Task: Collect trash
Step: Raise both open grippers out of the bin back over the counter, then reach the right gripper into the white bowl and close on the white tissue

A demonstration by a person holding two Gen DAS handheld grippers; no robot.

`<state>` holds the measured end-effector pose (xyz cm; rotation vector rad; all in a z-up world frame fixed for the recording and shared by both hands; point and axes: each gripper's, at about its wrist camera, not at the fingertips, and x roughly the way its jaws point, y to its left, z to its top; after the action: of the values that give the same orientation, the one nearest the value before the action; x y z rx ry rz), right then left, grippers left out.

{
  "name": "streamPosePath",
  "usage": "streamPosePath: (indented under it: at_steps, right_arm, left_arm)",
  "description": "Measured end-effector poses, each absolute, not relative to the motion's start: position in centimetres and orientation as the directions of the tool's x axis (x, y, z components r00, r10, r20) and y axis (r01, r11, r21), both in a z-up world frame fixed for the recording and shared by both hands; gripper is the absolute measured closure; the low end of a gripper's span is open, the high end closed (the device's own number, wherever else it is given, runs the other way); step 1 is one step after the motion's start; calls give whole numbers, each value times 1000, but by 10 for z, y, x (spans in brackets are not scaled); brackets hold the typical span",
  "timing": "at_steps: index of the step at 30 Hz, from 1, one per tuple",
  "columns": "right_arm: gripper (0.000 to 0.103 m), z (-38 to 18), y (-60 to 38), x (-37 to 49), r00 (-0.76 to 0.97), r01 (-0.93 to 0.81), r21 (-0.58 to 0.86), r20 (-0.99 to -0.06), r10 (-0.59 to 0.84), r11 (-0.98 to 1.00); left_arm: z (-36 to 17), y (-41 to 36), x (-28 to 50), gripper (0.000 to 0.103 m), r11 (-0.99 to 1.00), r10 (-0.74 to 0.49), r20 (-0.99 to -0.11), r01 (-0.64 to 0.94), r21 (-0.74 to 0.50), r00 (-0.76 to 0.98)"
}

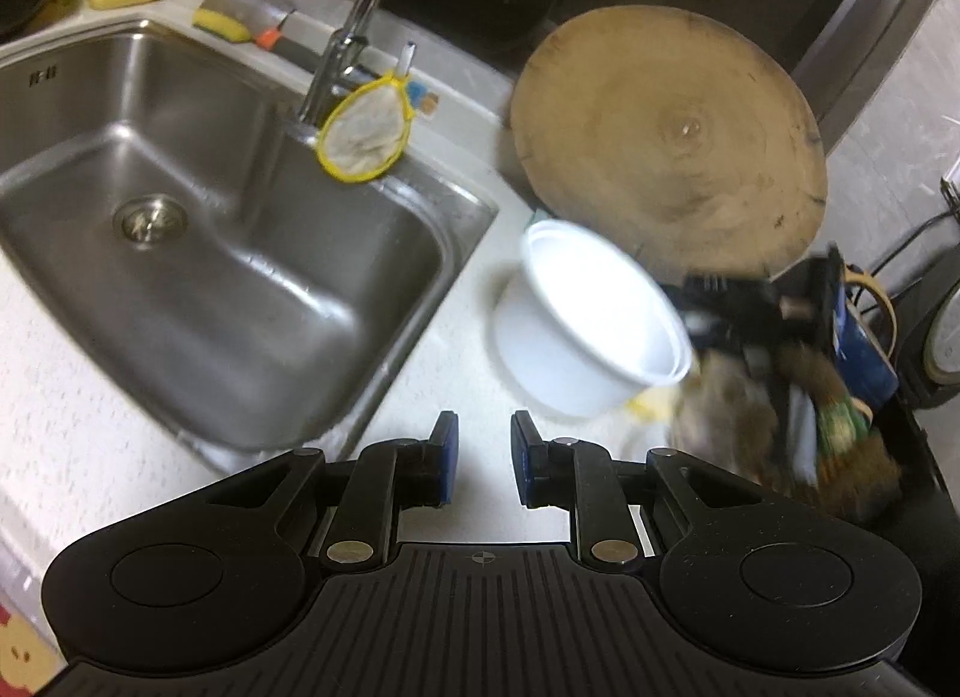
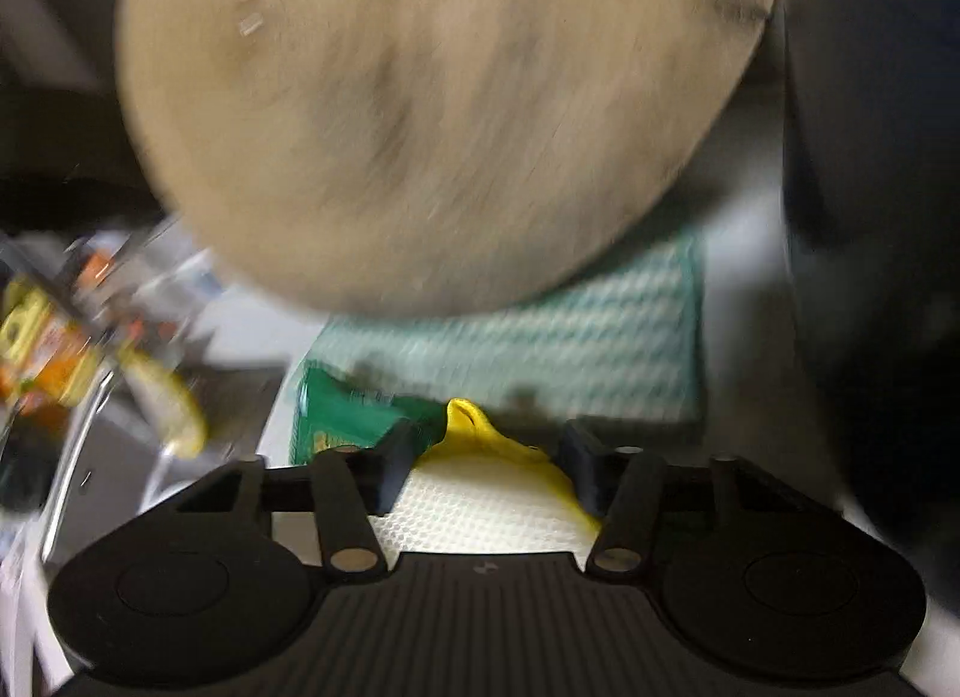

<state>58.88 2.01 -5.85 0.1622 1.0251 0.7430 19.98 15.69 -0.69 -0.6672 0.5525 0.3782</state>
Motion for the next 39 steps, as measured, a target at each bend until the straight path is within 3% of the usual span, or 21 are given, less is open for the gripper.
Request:
streamPosePath:
  at_steps: [10, 17, 20, 23, 26, 29, 32, 34, 38, 39]
  right_arm:
    - [63, -44, -32, 491, 276, -623, 346, -742, 611, 702]
    - [63, -6, -53, 434, 502, -677, 50, -698, 511, 735]
    - [63, 20, -53, 411, 497, -724, 83, -625, 602, 685]
    - [63, 41, -35, 398, 373, -796, 187, -598, 709, 576]
    - [63, 44, 3, 397, 241, -811, 274, -647, 723, 516]
    - [62, 39, 49, 392, 171, -832, 257, -723, 669, 491]
    - [46, 27, 90, 391, 87, -828, 269, -806, 586, 492]
    - [43, 13, 114, 389, 38, -816, 266, -861, 508, 512]
    - [45, -15, 134, 378, 66, -824, 153, -930, 361, 545]
    - [45, -19, 132, 378, 39, -821, 181, -929, 368, 542]
  left_arm:
    - [-1, 172, 223, 81, 716, 169, -527, -472, -515, 833]
    - [-11, 167, 227, 81, 727, 152, -578, -487, -484, 802]
    - [-16, 162, 226, 80, 747, 144, -601, -484, -455, 786]
    - [-16, 157, 219, 80, 753, 132, -602, -475, -456, 787]
    - [-11, 153, 204, 79, 752, 138, -586, -470, -462, 798]
    - [-4, 152, 183, 79, 742, 156, -563, -472, -475, 812]
    - [-1, 153, 158, 79, 720, 176, -536, -480, -502, 825]
    - [-2, 154, 144, 79, 704, 180, -525, -482, -522, 832]
    - [-5, 151, 127, 79, 697, 154, -518, -464, -547, 841]
    - [-6, 148, 126, 79, 705, 137, -520, -452, -547, 843]
